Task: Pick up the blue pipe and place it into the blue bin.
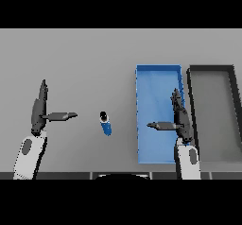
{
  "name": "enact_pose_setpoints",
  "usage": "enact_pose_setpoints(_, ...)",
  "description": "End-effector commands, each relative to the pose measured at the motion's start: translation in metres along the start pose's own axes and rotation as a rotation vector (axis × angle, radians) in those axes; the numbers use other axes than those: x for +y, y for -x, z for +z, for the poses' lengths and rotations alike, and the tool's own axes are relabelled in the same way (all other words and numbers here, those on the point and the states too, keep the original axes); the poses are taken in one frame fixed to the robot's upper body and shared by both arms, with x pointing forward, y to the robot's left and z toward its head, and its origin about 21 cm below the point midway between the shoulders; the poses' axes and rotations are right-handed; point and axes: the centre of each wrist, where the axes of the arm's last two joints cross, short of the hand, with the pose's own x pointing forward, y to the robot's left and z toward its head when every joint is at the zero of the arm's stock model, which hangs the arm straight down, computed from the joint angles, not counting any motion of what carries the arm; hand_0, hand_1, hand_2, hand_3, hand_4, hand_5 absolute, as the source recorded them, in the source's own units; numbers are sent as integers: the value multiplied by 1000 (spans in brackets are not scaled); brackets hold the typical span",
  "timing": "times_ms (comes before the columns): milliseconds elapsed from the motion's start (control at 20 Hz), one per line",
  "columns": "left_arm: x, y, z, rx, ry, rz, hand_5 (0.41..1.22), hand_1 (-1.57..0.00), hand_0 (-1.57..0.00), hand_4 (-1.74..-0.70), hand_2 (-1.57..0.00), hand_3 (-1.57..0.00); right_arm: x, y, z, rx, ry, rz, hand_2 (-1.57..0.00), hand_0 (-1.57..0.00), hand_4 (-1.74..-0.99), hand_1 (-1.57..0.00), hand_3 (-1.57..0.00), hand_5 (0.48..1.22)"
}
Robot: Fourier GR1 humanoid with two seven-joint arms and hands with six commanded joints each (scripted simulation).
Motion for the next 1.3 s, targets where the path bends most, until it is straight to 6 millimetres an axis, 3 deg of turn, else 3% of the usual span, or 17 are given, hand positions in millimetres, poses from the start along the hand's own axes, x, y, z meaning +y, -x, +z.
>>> enact_pose_setpoints(0,0,0,0,-5,-1,1,594,1,1,-967,1,1,0,0,0,0,1,0,1,1,-1210,1,1,594)
enact_pose_setpoints(250,-3,-2,1,-8,4,0,594,1,1,-967,1,1,-4,-1,0,2,-1,2,1,1,-1210,1,1,594)
enact_pose_setpoints(300,7,-4,5,-58,156,-77,594,1,1,-967,1,1,-11,-9,1,-64,-58,153,1,1,-1210,1,1,594)
enact_pose_setpoints(400,27,-5,5,-65,297,-151,596,1,1,-970,1,1,-17,-14,13,-111,-127,295,1,1,-1198,1,1,589)
enact_pose_setpoints(650,36,-5,7,-98,410,-178,593,1,1,-965,1,1,-14,-19,18,-103,-158,358,1,1,-1187,1,1,585)
enact_pose_setpoints(1000,14,-20,39,-87,674,-209,530,1,1,-1005,1,1,-10,-22,18,-95,-166,339,1,1,-1214,1,1,581)
enact_pose_setpoints(1250,-20,-21,50,-21,808,-269,472,1,1,-1075,1,1,-12,-22,21,-110,-165,326,1,1,-1219,1,1,572)
